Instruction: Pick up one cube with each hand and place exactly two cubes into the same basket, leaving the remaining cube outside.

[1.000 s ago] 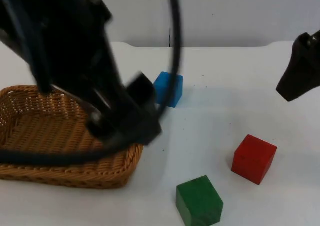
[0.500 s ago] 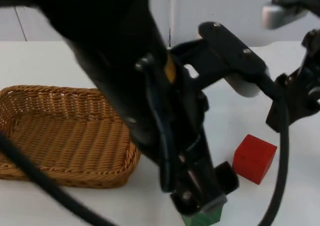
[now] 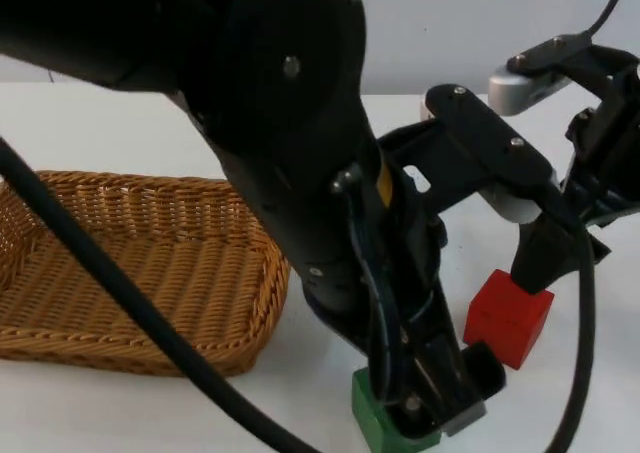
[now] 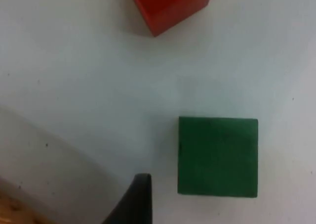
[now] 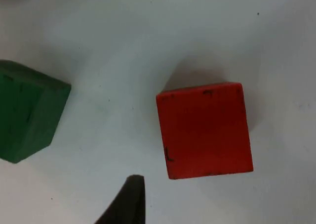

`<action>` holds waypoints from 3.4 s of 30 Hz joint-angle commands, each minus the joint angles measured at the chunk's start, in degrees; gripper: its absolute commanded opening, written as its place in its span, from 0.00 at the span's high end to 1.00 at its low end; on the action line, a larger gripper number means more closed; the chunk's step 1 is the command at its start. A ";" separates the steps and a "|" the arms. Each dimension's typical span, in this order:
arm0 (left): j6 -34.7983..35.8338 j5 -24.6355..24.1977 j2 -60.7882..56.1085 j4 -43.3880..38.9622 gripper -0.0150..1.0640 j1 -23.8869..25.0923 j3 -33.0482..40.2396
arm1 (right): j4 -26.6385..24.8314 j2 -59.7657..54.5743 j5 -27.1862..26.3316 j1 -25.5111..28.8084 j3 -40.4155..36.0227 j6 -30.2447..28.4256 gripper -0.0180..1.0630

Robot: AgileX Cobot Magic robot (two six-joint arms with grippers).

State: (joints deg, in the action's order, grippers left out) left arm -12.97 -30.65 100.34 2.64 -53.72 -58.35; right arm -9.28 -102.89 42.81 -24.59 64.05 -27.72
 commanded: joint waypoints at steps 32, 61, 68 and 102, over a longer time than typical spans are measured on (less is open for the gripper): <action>-0.27 11.72 12.87 1.33 0.01 -0.65 -0.34 | 0.13 -11.24 -6.76 -3.97 0.41 -4.04 0.01; -0.27 12.12 16.66 1.13 0.16 -0.18 -0.24 | 0.13 -11.69 -7.09 -3.97 0.41 -4.04 0.01; -0.27 12.35 16.66 1.35 0.21 -0.18 -0.24 | 0.13 -11.69 -7.09 -3.97 0.41 -4.04 0.01; 1.90 5.75 8.72 1.35 0.99 -0.18 -0.24 | 0.35 -3.05 -2.65 -3.97 0.41 -2.90 0.98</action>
State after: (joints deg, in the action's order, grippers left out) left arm -11.61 -23.02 111.15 3.25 -53.96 -58.42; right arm -9.05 -108.51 39.20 -28.30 64.28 -30.72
